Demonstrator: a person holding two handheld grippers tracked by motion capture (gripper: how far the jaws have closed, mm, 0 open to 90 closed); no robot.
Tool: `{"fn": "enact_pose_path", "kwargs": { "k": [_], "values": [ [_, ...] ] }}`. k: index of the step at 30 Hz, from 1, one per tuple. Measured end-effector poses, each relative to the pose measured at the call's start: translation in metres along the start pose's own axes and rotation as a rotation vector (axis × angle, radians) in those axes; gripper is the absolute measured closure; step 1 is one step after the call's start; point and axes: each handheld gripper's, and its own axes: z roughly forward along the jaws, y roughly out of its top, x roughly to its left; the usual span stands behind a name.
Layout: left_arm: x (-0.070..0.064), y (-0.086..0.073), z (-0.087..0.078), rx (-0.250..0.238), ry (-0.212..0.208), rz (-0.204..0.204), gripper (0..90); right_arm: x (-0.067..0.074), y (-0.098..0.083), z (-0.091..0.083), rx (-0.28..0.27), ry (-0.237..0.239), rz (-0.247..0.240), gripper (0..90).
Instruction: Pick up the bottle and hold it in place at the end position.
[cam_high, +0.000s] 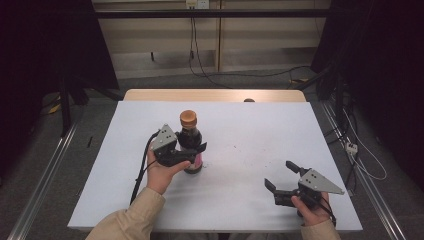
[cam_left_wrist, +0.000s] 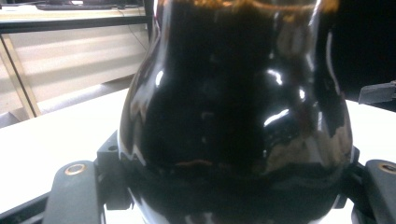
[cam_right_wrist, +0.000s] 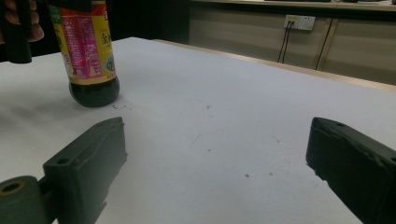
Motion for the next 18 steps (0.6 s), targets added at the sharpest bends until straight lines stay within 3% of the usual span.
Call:
{"fn": "enact_pose_path", "kwargs": {
  "k": [6,8,14,18],
  "values": [
    [0.001,0.007,0.006,-0.013,-0.01,0.0,25.4,0.001,0.0,-0.001,-0.001,-0.003,0.002,4.9],
    [-0.001,0.012,0.011,-0.001,-0.015,0.031,25.4,0.001,0.0,-0.001,-0.002,-0.004,0.0,4.9],
    [0.001,0.019,0.018,-0.004,-0.021,-0.007,25.5,0.0,0.0,-0.001,-0.003,-0.005,0.005,4.9],
    [0.003,0.022,0.023,-0.009,-0.021,-0.003,25.6,-0.001,0.0,-0.002,-0.004,-0.006,0.007,4.9]
  ]
}}
